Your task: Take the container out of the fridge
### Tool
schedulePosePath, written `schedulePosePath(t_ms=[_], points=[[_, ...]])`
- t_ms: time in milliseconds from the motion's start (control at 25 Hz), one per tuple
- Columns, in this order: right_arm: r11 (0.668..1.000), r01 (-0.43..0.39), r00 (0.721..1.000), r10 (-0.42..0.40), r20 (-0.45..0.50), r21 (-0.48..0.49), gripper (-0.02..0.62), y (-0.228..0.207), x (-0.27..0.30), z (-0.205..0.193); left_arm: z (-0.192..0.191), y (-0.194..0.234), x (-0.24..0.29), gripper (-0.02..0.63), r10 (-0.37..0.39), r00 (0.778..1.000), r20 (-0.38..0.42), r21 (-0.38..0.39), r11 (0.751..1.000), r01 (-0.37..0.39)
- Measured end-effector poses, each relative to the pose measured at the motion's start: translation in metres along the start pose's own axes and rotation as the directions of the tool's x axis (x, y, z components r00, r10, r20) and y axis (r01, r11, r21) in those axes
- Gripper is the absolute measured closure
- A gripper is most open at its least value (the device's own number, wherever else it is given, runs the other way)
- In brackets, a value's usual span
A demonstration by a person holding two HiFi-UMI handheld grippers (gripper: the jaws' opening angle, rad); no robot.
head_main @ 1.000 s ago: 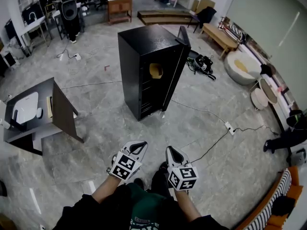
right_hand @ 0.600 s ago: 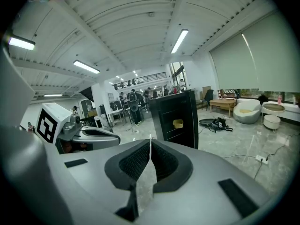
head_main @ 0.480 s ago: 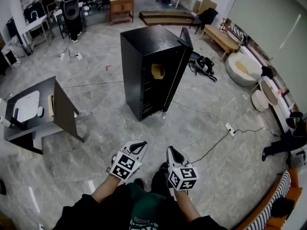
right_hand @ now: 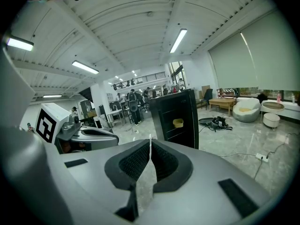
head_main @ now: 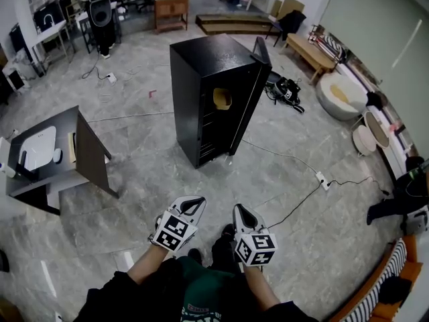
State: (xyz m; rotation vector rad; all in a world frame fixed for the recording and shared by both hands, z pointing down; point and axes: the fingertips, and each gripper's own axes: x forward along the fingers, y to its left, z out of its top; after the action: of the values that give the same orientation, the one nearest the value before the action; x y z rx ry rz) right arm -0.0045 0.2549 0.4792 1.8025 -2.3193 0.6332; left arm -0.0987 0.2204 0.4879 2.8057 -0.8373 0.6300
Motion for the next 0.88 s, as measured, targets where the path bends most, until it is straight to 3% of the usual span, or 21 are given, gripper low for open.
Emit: schedulePosePath(t_ms=[480, 880], points=[[1.0, 0.027, 0.999, -0.026, -0.018, 0.015, 0.56, -0.021, -0.004, -0.006, 0.003, -0.011, 0.028, 0.592, -0.045, 0.999, -0.009, -0.021, 0.999, 0.045], [0.998, 0.03, 0.999, -0.028, -0.04, 0.047, 0.56, -0.053, 0.037, 0.003, 0.008, 0.013, 0.074, 0.592, -0.069, 0.997, -0.042, -0.029, 0.997, 0.068]])
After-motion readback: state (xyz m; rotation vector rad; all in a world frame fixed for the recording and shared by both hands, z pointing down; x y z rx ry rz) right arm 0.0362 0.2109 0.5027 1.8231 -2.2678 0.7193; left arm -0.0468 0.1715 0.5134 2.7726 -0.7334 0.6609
